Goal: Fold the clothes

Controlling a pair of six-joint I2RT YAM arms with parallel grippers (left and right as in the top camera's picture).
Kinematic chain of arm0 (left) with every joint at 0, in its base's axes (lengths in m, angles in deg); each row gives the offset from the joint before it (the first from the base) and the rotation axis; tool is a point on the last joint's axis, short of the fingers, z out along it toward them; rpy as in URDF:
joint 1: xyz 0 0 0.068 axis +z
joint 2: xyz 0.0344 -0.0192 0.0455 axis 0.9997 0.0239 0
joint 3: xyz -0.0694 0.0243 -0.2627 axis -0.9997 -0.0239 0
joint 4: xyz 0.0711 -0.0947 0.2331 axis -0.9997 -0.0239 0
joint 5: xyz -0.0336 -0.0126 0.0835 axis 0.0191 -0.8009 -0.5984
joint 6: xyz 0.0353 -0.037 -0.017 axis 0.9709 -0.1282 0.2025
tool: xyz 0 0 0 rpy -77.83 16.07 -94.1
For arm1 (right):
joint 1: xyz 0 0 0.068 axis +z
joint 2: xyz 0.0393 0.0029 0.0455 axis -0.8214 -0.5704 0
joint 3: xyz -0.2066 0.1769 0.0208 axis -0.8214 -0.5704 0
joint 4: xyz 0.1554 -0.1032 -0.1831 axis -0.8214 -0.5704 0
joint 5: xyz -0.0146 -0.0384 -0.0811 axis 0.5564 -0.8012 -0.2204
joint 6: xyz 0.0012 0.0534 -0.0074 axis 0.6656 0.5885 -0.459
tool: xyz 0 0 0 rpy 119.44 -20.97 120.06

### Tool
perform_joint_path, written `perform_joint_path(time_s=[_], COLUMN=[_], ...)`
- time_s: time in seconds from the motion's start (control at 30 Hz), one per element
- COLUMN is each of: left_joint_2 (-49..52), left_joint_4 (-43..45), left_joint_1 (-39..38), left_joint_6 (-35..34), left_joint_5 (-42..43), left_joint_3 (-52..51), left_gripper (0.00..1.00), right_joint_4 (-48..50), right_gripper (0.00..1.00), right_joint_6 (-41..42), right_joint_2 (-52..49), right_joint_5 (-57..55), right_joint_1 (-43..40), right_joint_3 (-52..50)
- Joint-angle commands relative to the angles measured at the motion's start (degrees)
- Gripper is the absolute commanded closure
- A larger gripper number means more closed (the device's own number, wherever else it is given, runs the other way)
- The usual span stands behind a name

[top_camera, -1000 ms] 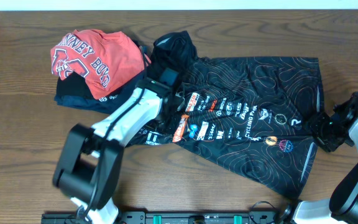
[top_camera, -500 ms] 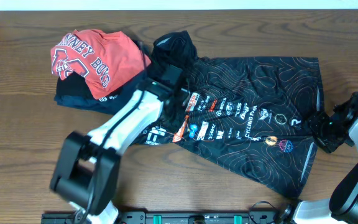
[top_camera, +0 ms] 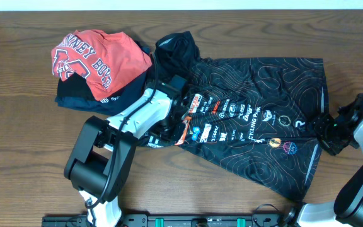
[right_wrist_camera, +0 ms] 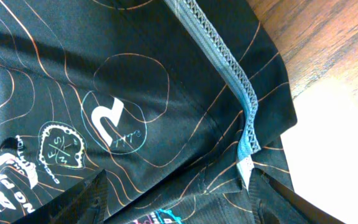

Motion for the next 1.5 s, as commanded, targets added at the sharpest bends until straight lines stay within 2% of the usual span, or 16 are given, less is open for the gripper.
perform_joint_path(time_s=[0.0,0.07,0.17,0.27,0.43,0.63,0.97,1.07,1.1,1.23,1.37,1.47], left_joint_2=[-4.8,-7.1,-10.9,-12.3,-11.3,-11.1,-11.1,-11.1,-11.1,-11.1,-11.5,-12.8], left_joint_4=[-6.0,-8.6,-7.8,-7.0,-4.8,1.4,16.0,19.5,20.4,21.4,16.7,9.8], left_joint_1=[0.0,0.0,0.0,0.0,0.0,0.0,0.0,0.0,0.0,0.0,0.0,0.0], left_joint_6=[0.3,1.1,1.1,1.0,-2.9,-5.3,-5.1,-4.8,-4.8,-4.8,-4.8,-4.9], left_joint_5=[-0.2,-2.4,-7.2,-7.4,-7.4,-3.9,-4.0,-5.1,-5.5,-5.5,-6.1,-7.6], left_joint_3=[5.8,7.8,8.6,8.5,3.6,-5.1,-18.6,-20.2,-20.4,-20.2,-17.3,-12.9], left_gripper=[0.94,0.94,0.94,0.94,0.73,0.68,0.44,0.45,0.51,0.92,0.94,0.94], right_joint_4=[-0.1,-0.1,-0.1,-0.1,-0.2,0.0,-0.6,-0.9,-1.0,-1.5,-1.6,-1.5], right_gripper=[0.29,0.29,0.29,0.29,0.29,0.29,0.29,0.29,0.29,0.29,0.29,0.29], right_joint_6=[0.3,0.3,0.3,0.4,0.3,0.3,0.4,0.4,0.4,0.4,0.4,0.3], right_joint_2=[0.7,0.7,0.7,0.7,0.7,0.7,0.7,0.7,0.7,0.7,0.7,0.7], right_joint_5=[0.5,0.5,0.5,0.5,0.5,0.5,0.6,0.7,0.7,0.7,0.7,0.7], right_joint_1=[-0.4,-0.4,-0.4,-0.4,-0.4,-0.4,-0.4,-0.4,-0.4,-0.4,-0.4,-0.4], right_joint_3=[-0.3,-0.3,-0.3,-0.3,-0.3,-0.3,-0.3,-0.3,-0.3,-0.3,-0.3,-0.3])
